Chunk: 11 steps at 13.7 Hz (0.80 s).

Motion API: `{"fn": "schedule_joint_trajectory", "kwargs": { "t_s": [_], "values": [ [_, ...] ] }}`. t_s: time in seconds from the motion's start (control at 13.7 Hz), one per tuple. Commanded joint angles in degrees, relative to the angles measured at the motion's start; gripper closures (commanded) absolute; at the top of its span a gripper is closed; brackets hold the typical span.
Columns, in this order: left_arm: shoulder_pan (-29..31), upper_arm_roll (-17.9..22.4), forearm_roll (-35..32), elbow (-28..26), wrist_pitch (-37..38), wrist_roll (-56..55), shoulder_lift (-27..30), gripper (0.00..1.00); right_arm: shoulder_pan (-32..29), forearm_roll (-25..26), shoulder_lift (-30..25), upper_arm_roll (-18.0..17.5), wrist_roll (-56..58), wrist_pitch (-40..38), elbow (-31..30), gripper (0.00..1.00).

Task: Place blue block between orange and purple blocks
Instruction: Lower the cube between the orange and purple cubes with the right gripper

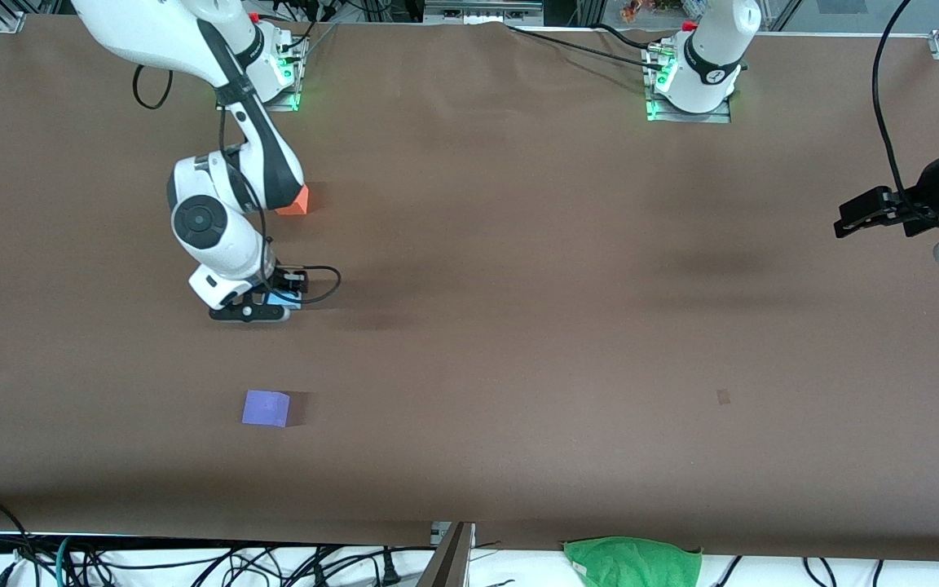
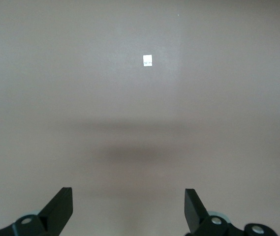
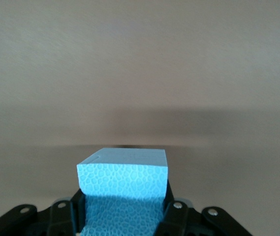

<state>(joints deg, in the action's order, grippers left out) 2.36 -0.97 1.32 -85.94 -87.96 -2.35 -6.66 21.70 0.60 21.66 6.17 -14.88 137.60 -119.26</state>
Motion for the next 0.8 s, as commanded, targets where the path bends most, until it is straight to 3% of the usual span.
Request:
{"fn": "schedule_joint_trajectory", "kwargs": {
  "t_s": [0.0,0.51,0.66,0.73],
  "values": [
    [0.1,0.36,1.58,1.91,0.86,1.3,-0.9,0.0,-0.7,-3.4,-1.8,-0.11,3.27,1.71,-2.91,0.56],
    [0.1,0.36,1.58,1.91,0.86,1.3,-0.9,0.0,-0.79,-4.11,1.01,-0.19,3.63,7.42,-3.08,0.51],
    [0.1,0.27,1.58,1.91,0.86,1.3,-0.9,0.0,-0.79,-5.77,1.62,-0.2,3.71,7.51,-3.08,0.47],
    [0.1,0.27,1.58,1.91,0.86,1.3,-0.9,0.0,-0.79,-5.87,1.8,-0.2,3.72,7.86,-3.08,0.4]
  ]
}}
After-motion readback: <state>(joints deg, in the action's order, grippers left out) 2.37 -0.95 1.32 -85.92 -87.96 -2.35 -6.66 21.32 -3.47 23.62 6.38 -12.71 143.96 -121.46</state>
